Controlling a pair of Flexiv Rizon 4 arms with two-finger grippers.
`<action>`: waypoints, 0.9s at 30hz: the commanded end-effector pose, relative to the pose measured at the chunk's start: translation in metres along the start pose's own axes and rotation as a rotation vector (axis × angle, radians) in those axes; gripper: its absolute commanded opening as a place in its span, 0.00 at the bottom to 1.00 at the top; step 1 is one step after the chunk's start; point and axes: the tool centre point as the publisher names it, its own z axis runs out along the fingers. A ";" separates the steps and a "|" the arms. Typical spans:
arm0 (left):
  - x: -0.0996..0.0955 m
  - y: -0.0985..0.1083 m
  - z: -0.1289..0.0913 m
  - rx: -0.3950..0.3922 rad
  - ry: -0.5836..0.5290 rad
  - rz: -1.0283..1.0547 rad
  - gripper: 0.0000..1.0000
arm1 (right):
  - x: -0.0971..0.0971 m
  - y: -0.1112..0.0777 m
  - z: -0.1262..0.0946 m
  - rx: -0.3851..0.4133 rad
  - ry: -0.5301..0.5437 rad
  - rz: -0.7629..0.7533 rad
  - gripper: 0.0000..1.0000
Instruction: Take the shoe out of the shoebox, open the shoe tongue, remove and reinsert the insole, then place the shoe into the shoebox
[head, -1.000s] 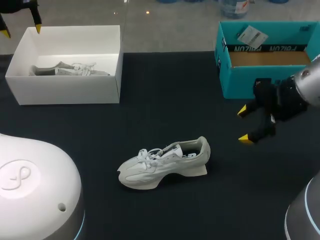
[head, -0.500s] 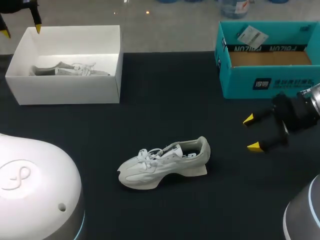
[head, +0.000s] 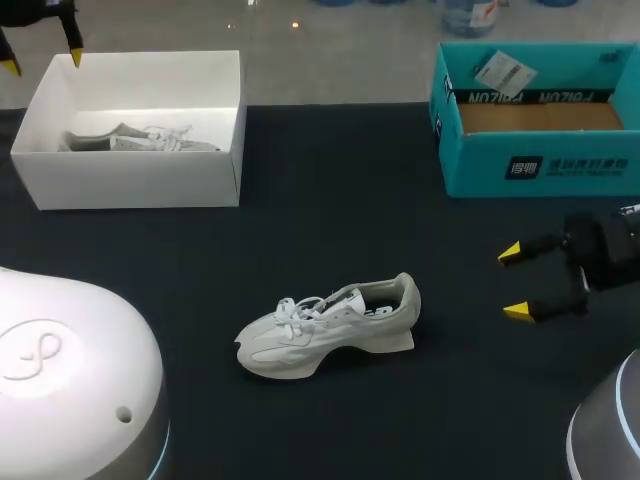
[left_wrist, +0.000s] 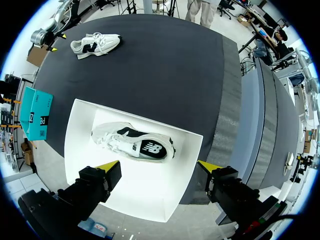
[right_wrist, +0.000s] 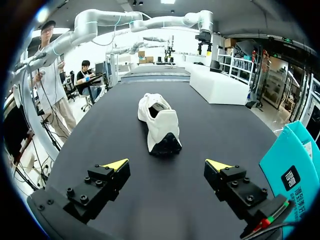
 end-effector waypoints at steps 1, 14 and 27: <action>0.000 0.000 -0.001 0.001 0.003 0.000 1.00 | 0.002 0.001 0.000 0.004 -0.005 -0.001 1.00; 0.000 0.000 -0.001 0.001 0.003 0.000 1.00 | 0.001 -0.035 0.009 -0.039 -0.050 -0.043 1.00; 0.000 0.000 -0.001 0.001 0.003 0.000 1.00 | -0.002 -0.040 0.018 -0.054 -0.027 -0.052 1.00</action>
